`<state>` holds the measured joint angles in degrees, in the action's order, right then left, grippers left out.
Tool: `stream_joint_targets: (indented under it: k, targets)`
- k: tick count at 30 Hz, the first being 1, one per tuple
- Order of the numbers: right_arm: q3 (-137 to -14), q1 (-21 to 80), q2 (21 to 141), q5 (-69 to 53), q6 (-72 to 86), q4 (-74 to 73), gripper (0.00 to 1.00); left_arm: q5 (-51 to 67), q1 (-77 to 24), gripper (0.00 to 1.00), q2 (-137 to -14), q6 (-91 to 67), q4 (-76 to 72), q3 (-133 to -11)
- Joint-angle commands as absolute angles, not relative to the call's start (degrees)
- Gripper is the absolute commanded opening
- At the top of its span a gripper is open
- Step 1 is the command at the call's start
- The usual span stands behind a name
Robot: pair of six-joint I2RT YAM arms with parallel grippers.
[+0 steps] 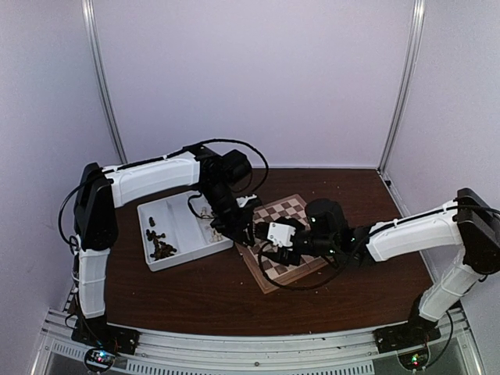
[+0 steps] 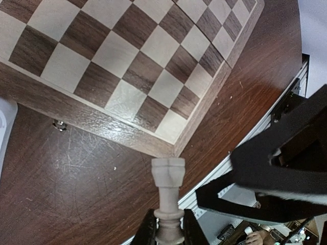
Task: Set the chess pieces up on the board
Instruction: Place the chess piece on the chessboard.
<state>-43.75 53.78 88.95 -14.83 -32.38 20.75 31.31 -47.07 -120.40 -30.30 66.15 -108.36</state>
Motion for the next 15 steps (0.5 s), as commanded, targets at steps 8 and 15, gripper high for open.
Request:
stream_joint_targets:
  k: [8,15]
  targets:
    - [-47.9,56.0,94.9,-15.7,-36.9,21.8,0.51,33.3,-47.7,0.09,-121.4,-29.7,67.2,-108.9]
    - [-49.3,56.3,97.3,-13.8,-36.5,22.1,0.42,34.7,-48.0,0.09,-121.3,-29.2,67.3,-108.1]
